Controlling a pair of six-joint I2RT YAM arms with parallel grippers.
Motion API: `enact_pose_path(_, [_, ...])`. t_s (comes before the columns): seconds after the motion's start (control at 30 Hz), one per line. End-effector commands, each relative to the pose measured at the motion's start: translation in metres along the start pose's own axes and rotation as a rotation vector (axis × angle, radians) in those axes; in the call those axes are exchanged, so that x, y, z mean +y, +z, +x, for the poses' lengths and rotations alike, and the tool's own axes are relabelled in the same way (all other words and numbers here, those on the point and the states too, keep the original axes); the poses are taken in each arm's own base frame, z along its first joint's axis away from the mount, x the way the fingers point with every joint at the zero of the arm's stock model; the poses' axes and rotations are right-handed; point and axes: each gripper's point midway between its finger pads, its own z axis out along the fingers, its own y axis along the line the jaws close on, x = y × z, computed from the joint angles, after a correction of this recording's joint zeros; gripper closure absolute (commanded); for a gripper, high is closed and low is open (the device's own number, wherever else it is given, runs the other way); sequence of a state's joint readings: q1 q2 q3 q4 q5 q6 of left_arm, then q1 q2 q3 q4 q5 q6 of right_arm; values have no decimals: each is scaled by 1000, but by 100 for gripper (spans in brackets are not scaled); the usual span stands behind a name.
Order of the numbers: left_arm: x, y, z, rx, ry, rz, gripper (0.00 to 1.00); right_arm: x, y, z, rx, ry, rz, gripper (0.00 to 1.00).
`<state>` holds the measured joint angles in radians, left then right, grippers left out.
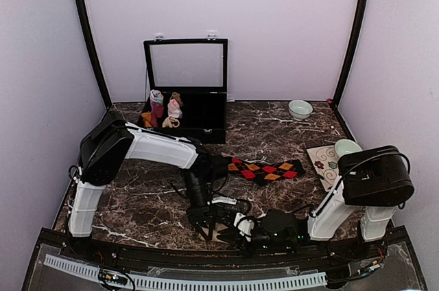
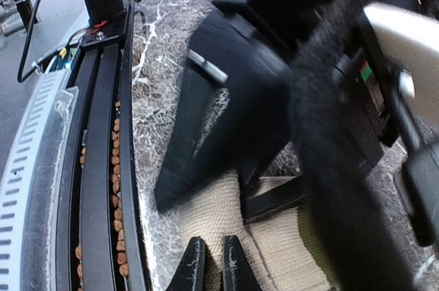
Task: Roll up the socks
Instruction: Roll the sock at the center of the board.
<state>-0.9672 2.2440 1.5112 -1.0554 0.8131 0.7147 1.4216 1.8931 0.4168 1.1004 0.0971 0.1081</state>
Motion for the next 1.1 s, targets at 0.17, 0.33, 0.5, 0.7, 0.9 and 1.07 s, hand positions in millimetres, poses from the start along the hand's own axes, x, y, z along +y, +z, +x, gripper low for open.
enact_pose_path(0.17, [114,-32,69,209,37,-676,1,-2,-27,120,412,219,30,100])
enact_pose_path(0.33, [120,-115,62,96,42,-999,1,0,-38,136,505,295,47,100])
enact_pose_path(0.5, [131,-211,86,-66,-137,-1354,1,-7,-42,132,514,346,58,100])
enact_pose_path(0.7, [91,-206,81,-225,-18,-1081,7,-13,-42,135,537,439,47,100])
enact_pose_path(0.9, [16,-138,53,-215,429,-965,9,-18,-51,150,577,568,52,100])
enact_pose_path(1.07, [-16,-98,47,-90,584,-807,10,-21,-54,161,628,677,44,100])
